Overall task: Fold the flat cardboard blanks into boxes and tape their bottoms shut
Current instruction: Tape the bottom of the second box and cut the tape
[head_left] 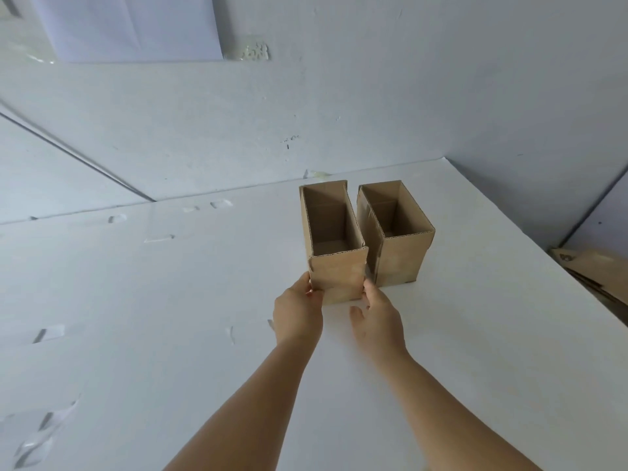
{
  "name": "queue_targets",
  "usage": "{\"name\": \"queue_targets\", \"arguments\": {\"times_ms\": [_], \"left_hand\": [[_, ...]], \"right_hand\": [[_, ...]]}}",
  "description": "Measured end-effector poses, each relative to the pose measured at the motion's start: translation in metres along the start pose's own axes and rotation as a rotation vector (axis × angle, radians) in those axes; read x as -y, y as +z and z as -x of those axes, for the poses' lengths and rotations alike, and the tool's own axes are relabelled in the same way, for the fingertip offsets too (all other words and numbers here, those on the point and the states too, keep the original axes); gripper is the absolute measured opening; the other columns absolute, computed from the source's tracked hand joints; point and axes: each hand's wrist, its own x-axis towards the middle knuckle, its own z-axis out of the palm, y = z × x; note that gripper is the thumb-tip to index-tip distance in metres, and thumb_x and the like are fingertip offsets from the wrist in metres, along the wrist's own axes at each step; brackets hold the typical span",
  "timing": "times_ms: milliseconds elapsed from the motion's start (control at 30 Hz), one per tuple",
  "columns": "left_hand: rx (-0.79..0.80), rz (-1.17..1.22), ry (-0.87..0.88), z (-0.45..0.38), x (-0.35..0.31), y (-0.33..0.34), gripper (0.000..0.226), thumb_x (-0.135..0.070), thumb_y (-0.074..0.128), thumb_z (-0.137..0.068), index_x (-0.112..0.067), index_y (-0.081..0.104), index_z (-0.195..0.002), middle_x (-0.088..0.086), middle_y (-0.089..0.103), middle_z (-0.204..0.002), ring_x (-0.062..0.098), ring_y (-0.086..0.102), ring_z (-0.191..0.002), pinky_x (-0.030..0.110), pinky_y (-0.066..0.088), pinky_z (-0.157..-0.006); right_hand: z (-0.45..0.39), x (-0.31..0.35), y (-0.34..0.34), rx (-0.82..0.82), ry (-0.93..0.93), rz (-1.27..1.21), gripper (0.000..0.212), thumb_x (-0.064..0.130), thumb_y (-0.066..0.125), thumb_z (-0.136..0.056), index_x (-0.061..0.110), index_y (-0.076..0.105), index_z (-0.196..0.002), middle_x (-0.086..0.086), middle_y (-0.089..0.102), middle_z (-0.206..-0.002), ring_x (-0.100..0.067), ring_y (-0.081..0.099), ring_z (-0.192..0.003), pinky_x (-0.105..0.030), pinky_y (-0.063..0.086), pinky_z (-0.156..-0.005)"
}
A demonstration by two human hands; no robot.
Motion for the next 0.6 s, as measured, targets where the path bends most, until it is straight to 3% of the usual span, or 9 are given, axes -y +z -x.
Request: {"name": "queue_targets", "arguments": {"times_ms": [100, 167, 233, 367, 467, 600], "left_hand": [[0.027, -0.009, 0.012, 0.0, 0.0, -0.001, 0.02, -0.017, 0.046, -0.094, -0.022, 0.065, -0.095, 0.0, 0.07, -0.086, 0.021, 0.061, -0.081, 0.034, 0.05, -0.072], [0.087, -0.043, 0.02, 0.002, 0.0, -0.003, 0.025, -0.018, 0.045, -0.096, -0.021, 0.063, -0.114, 0.0, 0.07, -0.099, 0.02, 0.063, -0.092, 0.031, 0.052, -0.077], [0.174, -0.131, 0.03, 0.007, 0.001, -0.008, 0.034, -0.017, 0.044, -0.096, -0.02, 0.052, -0.129, 0.002, 0.066, -0.113, 0.022, 0.06, -0.104, 0.031, 0.05, -0.083], [0.313, -0.438, 0.139, 0.028, 0.007, -0.027, 0.043, -0.018, 0.044, -0.098, -0.015, 0.034, -0.14, 0.0, 0.047, -0.138, 0.022, 0.048, -0.123, 0.03, 0.04, -0.088], [0.308, -0.611, 0.268, 0.047, 0.02, -0.046, 0.05, -0.022, 0.046, -0.098, -0.015, 0.029, -0.145, -0.001, 0.041, -0.143, 0.02, 0.039, -0.131, 0.03, 0.034, -0.103], [0.261, -0.697, 0.328, 0.072, 0.048, -0.078, 0.055, -0.027, 0.048, -0.097, -0.014, 0.026, -0.146, -0.001, 0.041, -0.142, 0.018, 0.032, -0.136, 0.03, 0.028, -0.109]], "right_hand": [[-0.002, 0.001, -0.002, 0.02, -0.01, 0.051, 0.059, 0.017, 0.051, -0.096, 0.013, 0.025, -0.149, -0.002, 0.037, -0.15, -0.019, 0.037, -0.137, -0.023, 0.031, -0.107], [-0.001, 0.002, -0.003, 0.038, -0.014, 0.075, 0.061, 0.02, 0.051, -0.097, 0.013, 0.022, -0.15, -0.002, 0.033, -0.153, -0.019, 0.033, -0.139, -0.024, 0.029, -0.109], [0.002, 0.002, -0.003, 0.07, -0.014, 0.107, 0.062, 0.022, 0.049, -0.097, 0.013, 0.018, -0.15, -0.003, 0.03, -0.154, -0.02, 0.031, -0.14, -0.025, 0.03, -0.109], [0.02, 0.002, -0.005, 0.17, -0.046, 0.309, 0.064, 0.026, 0.042, -0.099, 0.009, 0.009, -0.151, -0.005, 0.017, -0.158, -0.021, 0.022, -0.144, -0.03, 0.027, -0.112], [0.042, 0.009, -0.006, 0.248, -0.142, 0.506, 0.063, 0.032, 0.036, -0.1, 0.008, 0.008, -0.151, -0.006, 0.013, -0.159, -0.022, 0.015, -0.145, -0.032, 0.022, -0.116], [0.075, 0.03, 0.003, 0.313, -0.245, 0.627, 0.059, 0.035, 0.034, -0.1, 0.01, 0.015, -0.149, -0.004, 0.02, -0.156, -0.023, 0.017, -0.144, -0.035, 0.022, -0.114]]}}
